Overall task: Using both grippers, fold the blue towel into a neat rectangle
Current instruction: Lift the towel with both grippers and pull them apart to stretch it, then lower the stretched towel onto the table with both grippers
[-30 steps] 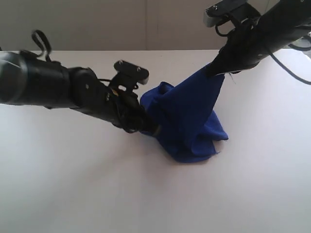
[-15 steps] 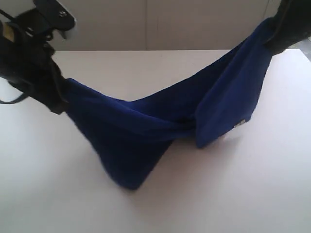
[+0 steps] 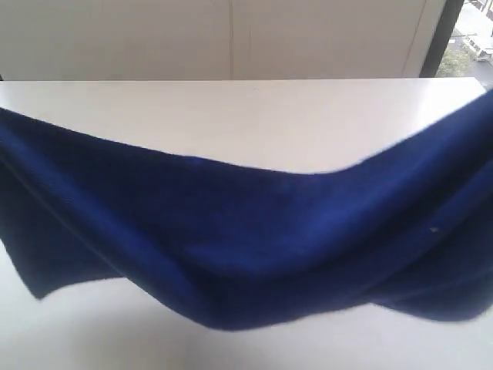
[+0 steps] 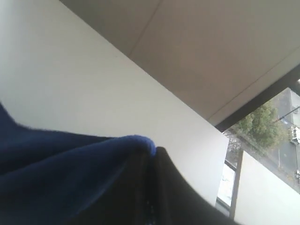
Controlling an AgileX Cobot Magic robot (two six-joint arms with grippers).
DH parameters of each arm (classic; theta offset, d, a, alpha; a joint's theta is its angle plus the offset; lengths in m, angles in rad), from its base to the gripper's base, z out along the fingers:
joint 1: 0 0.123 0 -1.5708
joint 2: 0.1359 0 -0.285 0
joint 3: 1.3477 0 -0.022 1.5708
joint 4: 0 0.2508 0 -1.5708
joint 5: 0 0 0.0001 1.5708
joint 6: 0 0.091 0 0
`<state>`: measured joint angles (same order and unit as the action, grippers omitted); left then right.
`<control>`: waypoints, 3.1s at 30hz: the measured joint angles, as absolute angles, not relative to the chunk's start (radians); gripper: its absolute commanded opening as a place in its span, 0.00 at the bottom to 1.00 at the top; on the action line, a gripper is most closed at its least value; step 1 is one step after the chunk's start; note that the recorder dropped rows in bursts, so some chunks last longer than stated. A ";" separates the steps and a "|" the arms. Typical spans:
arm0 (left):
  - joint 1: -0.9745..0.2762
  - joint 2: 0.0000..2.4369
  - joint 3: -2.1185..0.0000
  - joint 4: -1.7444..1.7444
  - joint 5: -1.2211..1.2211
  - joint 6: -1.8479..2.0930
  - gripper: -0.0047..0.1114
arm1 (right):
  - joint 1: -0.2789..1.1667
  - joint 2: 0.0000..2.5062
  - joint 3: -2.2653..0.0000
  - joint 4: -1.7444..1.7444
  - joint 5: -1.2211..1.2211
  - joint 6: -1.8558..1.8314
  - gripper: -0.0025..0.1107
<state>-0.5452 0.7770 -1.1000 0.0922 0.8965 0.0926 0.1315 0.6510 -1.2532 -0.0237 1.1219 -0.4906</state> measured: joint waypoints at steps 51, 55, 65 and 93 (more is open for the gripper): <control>-0.245 2.035 -1.256 0.415 -0.084 -0.409 0.04 | -0.057 1.993 -1.258 -0.994 0.328 0.627 0.02; -0.245 2.071 -1.286 0.415 -0.068 -0.428 0.04 | -0.065 2.030 -1.275 -0.996 0.321 0.627 0.02; -0.245 2.081 -1.299 0.415 -0.059 -0.436 0.04 | -0.065 2.094 -1.287 -0.996 0.255 0.634 0.02; -0.245 2.111 -1.338 0.415 -0.045 -0.384 0.04 | -0.100 2.105 -1.291 -1.000 0.180 0.700 0.02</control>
